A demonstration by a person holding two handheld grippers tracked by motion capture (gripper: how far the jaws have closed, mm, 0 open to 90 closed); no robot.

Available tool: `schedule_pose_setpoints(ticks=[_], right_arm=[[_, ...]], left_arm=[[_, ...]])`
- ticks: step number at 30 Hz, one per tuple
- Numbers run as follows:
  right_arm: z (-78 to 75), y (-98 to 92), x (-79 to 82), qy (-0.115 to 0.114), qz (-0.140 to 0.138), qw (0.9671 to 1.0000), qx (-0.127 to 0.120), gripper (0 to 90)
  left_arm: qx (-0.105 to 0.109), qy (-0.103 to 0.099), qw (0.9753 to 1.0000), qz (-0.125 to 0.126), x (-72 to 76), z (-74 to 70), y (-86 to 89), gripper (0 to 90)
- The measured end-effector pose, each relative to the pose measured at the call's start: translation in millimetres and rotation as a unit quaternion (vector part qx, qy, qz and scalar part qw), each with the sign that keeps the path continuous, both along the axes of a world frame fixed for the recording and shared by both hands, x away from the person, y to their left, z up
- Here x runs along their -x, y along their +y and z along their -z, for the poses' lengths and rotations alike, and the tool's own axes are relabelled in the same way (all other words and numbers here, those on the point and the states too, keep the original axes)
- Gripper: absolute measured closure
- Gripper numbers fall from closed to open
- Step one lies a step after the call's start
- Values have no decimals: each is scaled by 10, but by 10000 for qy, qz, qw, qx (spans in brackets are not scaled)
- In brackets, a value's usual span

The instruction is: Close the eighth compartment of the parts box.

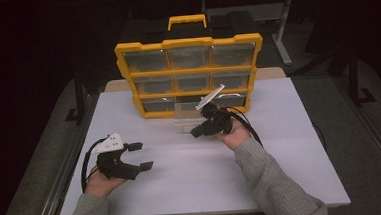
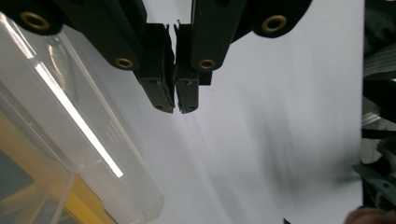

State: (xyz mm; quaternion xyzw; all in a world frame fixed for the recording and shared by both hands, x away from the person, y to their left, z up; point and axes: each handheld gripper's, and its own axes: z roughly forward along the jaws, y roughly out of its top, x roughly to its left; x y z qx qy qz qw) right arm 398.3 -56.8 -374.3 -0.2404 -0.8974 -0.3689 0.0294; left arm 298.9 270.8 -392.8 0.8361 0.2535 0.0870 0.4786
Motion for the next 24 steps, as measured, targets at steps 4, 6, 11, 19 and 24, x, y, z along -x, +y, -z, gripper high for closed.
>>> schedule_pose_setpoints(ticks=[4, 6, 11, 19, 24], right_arm=[[23, 39, -36, -149, 5, 9997, 176, 859], [27, 40, -61, -223, 45, 9995, 213, 860], [11, 39, -109, -228, 210, 9993, 219, 879], [8, 82, -136, -346, 155, 9985, 391, 885], [-13, 83, -149, -381, 200, 9983, 403, 885]], left_arm=[[-8, -8, 10000, 10, 2, -4, -5, 180], [5, -2, 10000, 8, 4, -7, -7, 180], [-3, -4, 10000, 17, 0, -6, -4, 180], [-22, -20, 10000, 25, -2, -15, 10, 180], [-19, -43, 10000, 39, -4, -15, 8, 180]])
